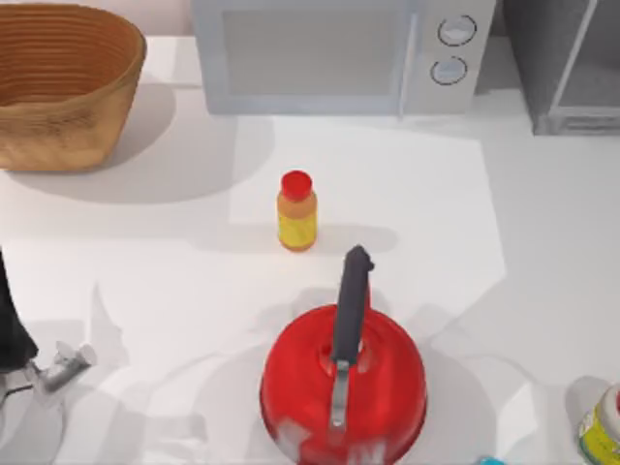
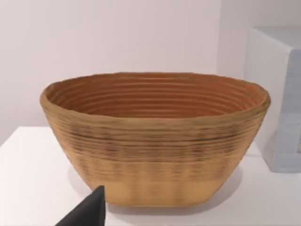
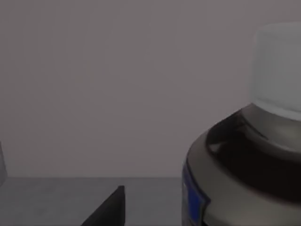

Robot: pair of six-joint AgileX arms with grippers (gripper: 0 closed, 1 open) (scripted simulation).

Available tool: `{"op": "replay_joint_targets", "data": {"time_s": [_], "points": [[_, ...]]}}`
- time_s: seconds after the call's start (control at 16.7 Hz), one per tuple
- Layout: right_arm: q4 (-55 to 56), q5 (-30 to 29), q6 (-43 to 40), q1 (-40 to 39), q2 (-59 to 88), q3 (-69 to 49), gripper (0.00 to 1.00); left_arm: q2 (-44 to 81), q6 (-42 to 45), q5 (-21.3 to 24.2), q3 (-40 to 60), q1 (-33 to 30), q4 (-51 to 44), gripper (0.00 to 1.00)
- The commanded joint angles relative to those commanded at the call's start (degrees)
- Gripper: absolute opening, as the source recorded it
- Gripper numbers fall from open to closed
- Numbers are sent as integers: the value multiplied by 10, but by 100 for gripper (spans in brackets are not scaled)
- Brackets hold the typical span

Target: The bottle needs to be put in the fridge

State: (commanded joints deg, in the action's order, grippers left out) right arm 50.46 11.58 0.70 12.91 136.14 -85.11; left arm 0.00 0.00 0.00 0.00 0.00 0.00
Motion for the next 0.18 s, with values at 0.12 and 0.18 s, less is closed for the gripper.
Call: {"op": "replay_joint_targets", "data": {"time_s": [0.12,0.18], "points": [[0,0,0,0,0,0,100,0,0,0,0,0,0,100],[0,0,0,0,0,0,100,0,0,0,0,0,0,100]]}}
